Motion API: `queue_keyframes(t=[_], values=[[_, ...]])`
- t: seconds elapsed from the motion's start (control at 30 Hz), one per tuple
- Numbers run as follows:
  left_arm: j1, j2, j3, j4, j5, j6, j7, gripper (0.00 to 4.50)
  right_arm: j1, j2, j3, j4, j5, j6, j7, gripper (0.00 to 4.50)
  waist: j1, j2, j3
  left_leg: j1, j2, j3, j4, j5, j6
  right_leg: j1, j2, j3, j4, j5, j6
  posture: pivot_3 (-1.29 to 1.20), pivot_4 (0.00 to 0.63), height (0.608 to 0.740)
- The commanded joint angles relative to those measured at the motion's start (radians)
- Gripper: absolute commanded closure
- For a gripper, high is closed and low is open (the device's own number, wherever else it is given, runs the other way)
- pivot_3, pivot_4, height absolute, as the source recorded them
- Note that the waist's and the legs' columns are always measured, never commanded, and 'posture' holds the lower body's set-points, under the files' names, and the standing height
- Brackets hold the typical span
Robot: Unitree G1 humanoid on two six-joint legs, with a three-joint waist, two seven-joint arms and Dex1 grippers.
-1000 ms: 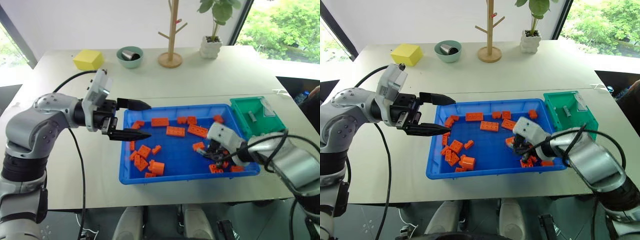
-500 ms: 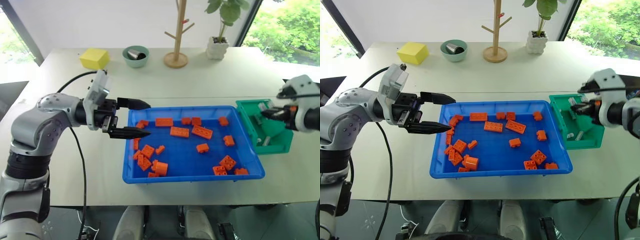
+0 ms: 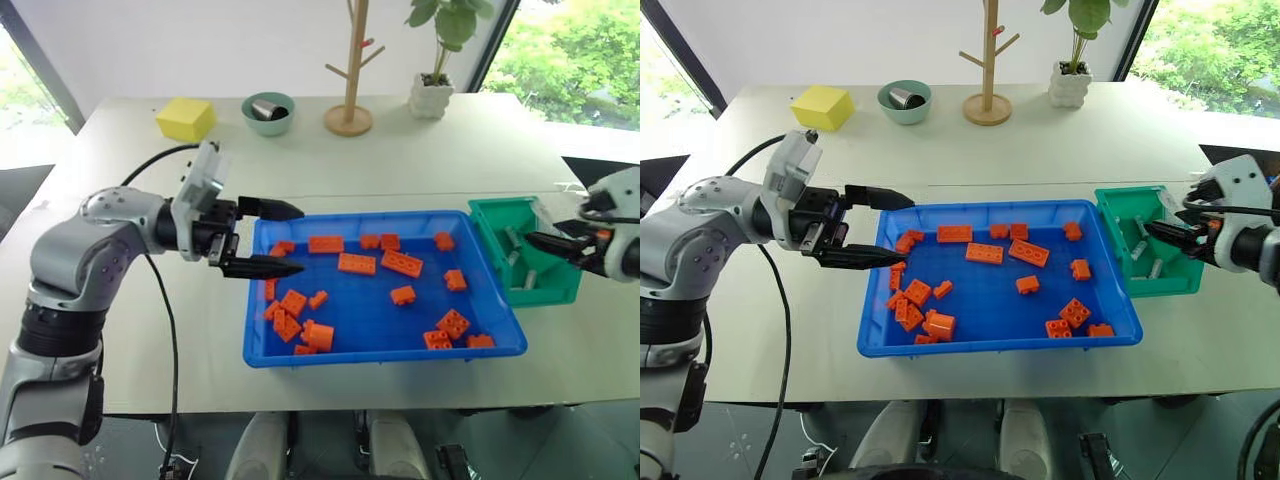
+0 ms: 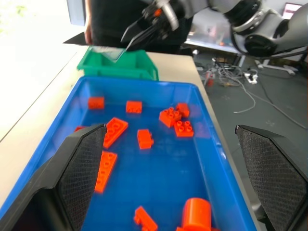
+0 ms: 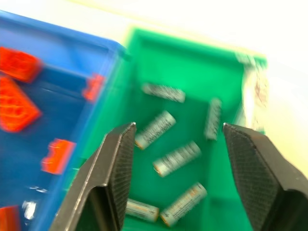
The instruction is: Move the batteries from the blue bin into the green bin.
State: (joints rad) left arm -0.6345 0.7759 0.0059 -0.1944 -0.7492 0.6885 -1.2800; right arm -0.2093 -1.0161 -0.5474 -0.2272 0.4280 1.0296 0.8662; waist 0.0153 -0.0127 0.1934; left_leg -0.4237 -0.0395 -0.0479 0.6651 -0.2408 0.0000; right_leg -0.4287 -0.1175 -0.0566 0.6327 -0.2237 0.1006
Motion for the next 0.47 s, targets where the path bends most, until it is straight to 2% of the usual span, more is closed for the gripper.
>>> queue_keyframes(t=[0.03,0.13,0.2,0.33,0.47], values=[[0.006,0.024,0.054,0.015,0.002,-0.018,0.002,0.00,0.153,-0.033,-0.130,-0.095,0.044,-0.149,0.188,1.54,0.003,0.000,0.000,0.000,0.000,0.000,0.000,0.000,0.000,0.000,0.000,0.000,0.000,0.000,0.000,0.00,0.150,0.702],[0.031,0.052,0.065,0.046,0.020,-0.030,-0.012,0.00,0.348,-0.042,-0.241,-0.117,0.057,-0.261,0.378,1.54,-0.001,0.000,0.000,0.001,0.000,0.000,0.000,0.000,0.000,0.002,0.000,0.000,-0.001,0.000,0.000,0.00,0.150,0.702],[0.044,0.066,0.072,0.062,0.027,-0.037,-0.019,0.00,0.414,-0.047,-0.292,-0.103,0.072,-0.288,0.444,1.54,-0.004,0.000,0.000,0.002,0.000,0.000,0.000,0.000,0.000,0.002,0.000,0.000,-0.001,0.000,0.000,0.00,0.150,0.702],[0.052,0.078,0.085,0.082,0.031,-0.039,-0.023,0.00,0.468,-0.061,-0.334,-0.085,0.091,-0.309,0.503,1.54,-0.006,0.000,0.000,0.004,0.001,0.002,0.000,0.000,0.000,0.003,0.000,0.000,-0.001,-0.001,-0.002,0.00,0.150,0.702],[0.052,0.080,0.092,0.084,0.043,-0.056,-0.018,0.00,0.436,-0.062,-0.322,-0.086,0.117,-0.309,0.479,1.54,-0.003,0.000,0.000,0.004,0.001,0.002,0.000,-0.001,0.000,0.003,-0.001,0.000,-0.001,-0.001,-0.003,0.00,0.150,0.702]])
